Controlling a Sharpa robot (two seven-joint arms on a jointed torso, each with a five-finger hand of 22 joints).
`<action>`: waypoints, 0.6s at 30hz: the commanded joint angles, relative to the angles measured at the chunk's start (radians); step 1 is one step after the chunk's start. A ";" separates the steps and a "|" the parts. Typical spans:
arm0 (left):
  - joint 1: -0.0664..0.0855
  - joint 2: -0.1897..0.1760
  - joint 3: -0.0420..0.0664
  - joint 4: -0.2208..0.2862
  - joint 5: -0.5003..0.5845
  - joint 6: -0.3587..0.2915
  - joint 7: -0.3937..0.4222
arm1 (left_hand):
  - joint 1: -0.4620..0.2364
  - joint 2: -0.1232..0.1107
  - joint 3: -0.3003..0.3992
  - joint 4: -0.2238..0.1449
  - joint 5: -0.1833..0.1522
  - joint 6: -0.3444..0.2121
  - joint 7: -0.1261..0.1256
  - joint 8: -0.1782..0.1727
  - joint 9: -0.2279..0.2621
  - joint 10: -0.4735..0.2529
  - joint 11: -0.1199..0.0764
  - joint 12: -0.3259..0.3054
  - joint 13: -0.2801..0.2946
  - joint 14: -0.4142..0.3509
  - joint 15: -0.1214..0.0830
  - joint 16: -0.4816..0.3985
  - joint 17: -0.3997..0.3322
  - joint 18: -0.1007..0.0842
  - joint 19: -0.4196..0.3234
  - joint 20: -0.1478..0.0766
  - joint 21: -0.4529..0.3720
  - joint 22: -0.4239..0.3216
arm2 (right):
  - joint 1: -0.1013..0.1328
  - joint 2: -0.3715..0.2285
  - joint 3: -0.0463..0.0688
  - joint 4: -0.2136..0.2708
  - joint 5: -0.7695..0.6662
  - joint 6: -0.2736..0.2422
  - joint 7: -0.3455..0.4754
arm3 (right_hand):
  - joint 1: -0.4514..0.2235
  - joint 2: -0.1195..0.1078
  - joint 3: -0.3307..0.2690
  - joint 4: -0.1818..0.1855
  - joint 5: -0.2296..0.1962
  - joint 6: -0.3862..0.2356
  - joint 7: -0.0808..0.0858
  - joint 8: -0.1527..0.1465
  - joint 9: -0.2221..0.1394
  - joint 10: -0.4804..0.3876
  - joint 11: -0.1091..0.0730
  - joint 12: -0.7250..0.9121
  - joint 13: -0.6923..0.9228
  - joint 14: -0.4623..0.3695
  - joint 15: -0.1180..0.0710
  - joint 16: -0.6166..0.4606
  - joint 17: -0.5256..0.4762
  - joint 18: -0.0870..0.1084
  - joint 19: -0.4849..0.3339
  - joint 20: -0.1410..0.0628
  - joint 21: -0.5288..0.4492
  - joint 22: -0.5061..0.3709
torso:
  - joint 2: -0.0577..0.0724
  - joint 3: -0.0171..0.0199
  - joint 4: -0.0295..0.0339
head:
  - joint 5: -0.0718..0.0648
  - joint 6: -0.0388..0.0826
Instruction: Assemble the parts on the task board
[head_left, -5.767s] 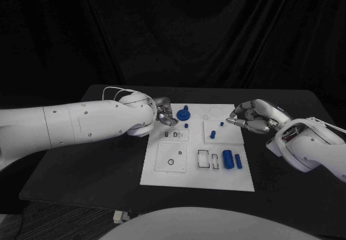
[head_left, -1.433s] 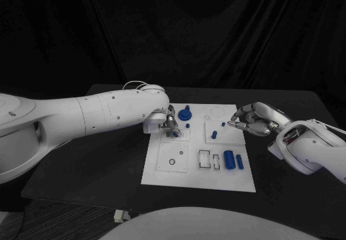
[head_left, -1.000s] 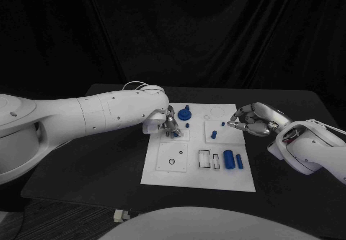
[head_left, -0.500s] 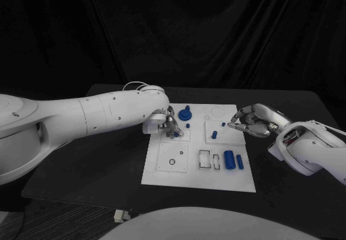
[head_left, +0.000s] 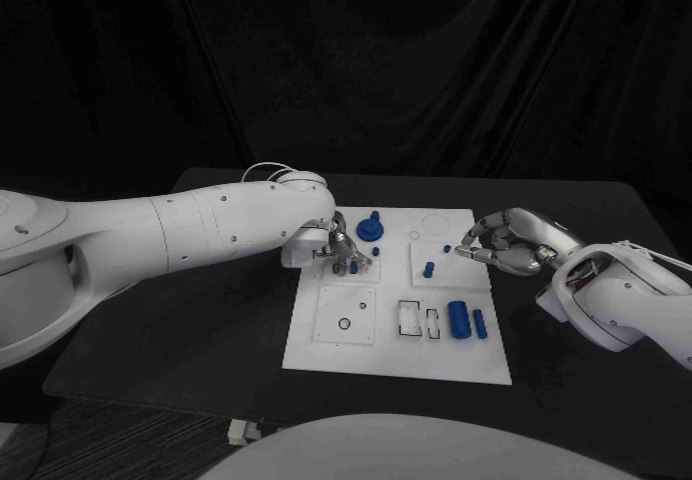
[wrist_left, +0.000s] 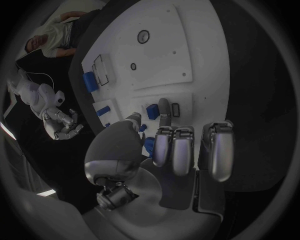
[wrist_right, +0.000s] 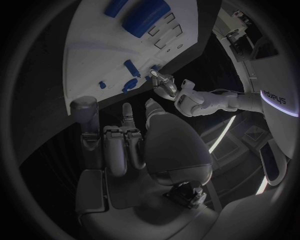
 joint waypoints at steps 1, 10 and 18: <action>-0.005 -0.014 -0.002 0.020 -0.028 -0.058 -0.004 | -0.019 0.000 -0.029 0.000 -0.004 -0.001 -0.003 0.008 0.007 0.079 0.004 0.006 0.228 0.102 0.004 0.003 0.263 0.009 0.055 0.004 0.009 0.233 | -0.003 -0.003 0.001 0.002 -0.002 0.003 -0.016 | 0.012 0.000 0.000 -0.006 0.007 -0.010 0.001 0.006 0.001 0.102 0.001 0.004 0.263 0.106 -0.001 0.003 0.263 0.020 -0.007 0.000 -0.003 0.088 | 0.000 0.0002 0.0004 | -0.002 0.000; 0.006 -0.091 -0.002 0.103 -0.053 -0.232 0.082 | -0.013 -0.007 -0.131 -0.001 -0.004 0.011 -0.015 0.049 0.040 0.103 -0.007 0.062 0.263 0.102 -0.006 0.003 0.263 0.002 0.072 -0.005 0.042 0.243 | -0.003 -0.007 0.001 0.002 -0.002 -0.001 -0.014 | 0.011 -0.001 -0.001 -0.005 0.008 -0.010 0.001 0.007 0.001 0.102 0.001 0.004 0.263 0.106 -0.001 0.003 0.263 0.020 -0.008 0.000 -0.004 0.088 | 0.000 0.0001 0.0000 | -0.006 0.000; 0.027 -0.149 -0.002 0.163 -0.057 -0.331 0.146 | 0.017 0.012 -0.167 -0.003 -0.004 0.017 -0.022 0.068 0.054 0.103 -0.014 0.063 0.263 0.102 -0.012 0.003 0.263 -0.001 0.078 -0.011 0.053 0.246 | -0.005 -0.010 0.001 0.002 -0.002 -0.006 -0.013 | 0.009 -0.001 -0.002 -0.003 0.009 -0.011 0.001 0.007 0.001 0.102 0.001 0.004 0.263 0.106 -0.001 0.003 0.263 0.020 -0.008 0.000 -0.005 0.088 | -0.001 0.0002 0.0010 | -0.012 0.000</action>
